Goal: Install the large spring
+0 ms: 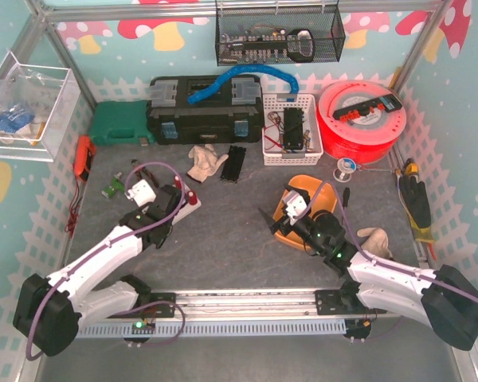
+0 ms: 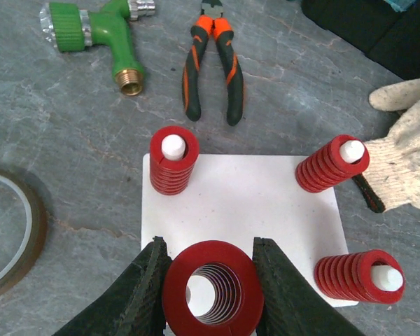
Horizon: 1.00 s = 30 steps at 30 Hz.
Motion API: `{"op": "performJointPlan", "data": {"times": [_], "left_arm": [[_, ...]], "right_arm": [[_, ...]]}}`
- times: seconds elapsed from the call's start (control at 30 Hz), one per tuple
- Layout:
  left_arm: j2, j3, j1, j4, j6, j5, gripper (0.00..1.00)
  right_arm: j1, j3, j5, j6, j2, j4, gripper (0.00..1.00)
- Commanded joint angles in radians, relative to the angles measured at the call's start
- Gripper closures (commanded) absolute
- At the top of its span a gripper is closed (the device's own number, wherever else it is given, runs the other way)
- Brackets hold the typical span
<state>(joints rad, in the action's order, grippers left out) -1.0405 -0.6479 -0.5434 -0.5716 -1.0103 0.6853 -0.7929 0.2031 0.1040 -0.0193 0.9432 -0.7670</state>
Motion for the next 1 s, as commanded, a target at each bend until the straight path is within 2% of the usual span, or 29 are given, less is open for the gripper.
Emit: {"op": "performJointPlan", "data": {"times": [0.0,0.53,0.63,0.7,0.97], "left_arm": [[0.0,-0.013,0.005,-0.033,-0.043,0.038,1.0],[-0.075,0.016,0.011,-0.019,-0.114,0.031,1.0],[-0.084,0.024,0.012,0.006,-0.11,0.023,0.79],[-0.09,0.027,0.013,0.022,-0.101,0.016,0.69],[-0.091,0.029,0.018,0.036,-0.103,0.007,0.6]], "right_arm": [[-0.002,0.005,-0.006,-0.007,0.008,-0.024,0.01],[-0.002,0.004,0.004,-0.008,0.015,-0.023,0.01],[-0.002,0.005,0.003,-0.008,0.017,-0.022,0.01],[-0.002,0.005,0.003,-0.008,0.018,-0.023,0.01],[-0.002,0.005,0.01,-0.007,0.015,-0.02,0.01]]}}
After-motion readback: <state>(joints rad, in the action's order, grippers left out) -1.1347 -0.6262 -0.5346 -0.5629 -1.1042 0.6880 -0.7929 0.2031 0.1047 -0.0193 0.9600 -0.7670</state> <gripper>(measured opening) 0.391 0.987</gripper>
